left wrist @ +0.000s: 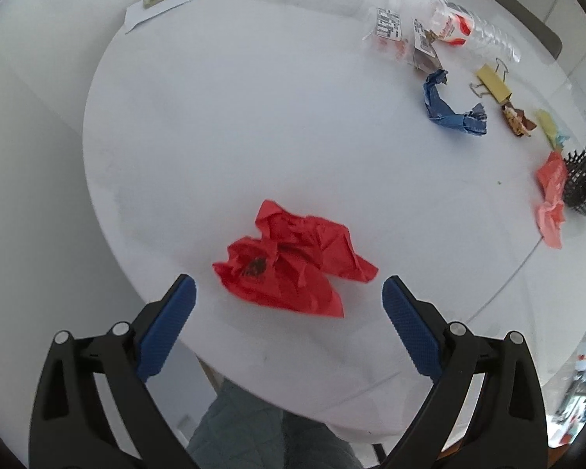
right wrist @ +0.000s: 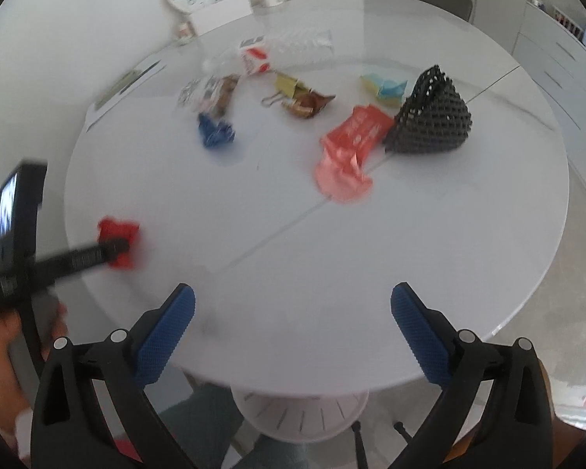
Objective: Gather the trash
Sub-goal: 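Grasp the red tissue with the left tool while the right tool grasps the pink paper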
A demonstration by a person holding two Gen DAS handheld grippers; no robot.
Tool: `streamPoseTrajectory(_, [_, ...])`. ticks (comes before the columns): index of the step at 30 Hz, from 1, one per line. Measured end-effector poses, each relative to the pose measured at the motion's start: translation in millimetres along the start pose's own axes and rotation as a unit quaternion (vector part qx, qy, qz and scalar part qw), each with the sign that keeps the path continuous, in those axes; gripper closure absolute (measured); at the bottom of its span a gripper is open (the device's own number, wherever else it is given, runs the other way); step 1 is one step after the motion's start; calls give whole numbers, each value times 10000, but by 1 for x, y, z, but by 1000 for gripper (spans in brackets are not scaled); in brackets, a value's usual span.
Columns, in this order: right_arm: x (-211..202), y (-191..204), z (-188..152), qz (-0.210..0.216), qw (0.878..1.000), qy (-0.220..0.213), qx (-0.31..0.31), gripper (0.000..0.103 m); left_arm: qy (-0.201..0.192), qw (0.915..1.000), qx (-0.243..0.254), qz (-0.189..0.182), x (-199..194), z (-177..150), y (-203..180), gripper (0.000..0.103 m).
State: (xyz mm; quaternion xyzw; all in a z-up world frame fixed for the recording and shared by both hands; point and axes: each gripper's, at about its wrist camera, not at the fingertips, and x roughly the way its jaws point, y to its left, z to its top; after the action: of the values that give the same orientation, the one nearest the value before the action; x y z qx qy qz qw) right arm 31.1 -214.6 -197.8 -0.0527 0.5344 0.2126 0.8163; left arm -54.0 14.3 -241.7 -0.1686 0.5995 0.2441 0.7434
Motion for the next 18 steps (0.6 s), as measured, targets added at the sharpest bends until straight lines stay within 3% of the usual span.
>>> streamPoseTrajectory(10, [17, 2, 27, -80, 9997, 17, 230, 3, 164, 9987, 469, 148, 24, 4, -12, 11])
streamPoseTrajectory(15, [20, 0, 25, -86, 9995, 77, 287, 3, 157, 9985, 512, 140, 25, 8, -8, 23])
streamPoseTrajectory(18, [20, -1, 24, -106, 9995, 104, 285, 3, 80, 9983, 560, 150, 25, 11, -5, 36])
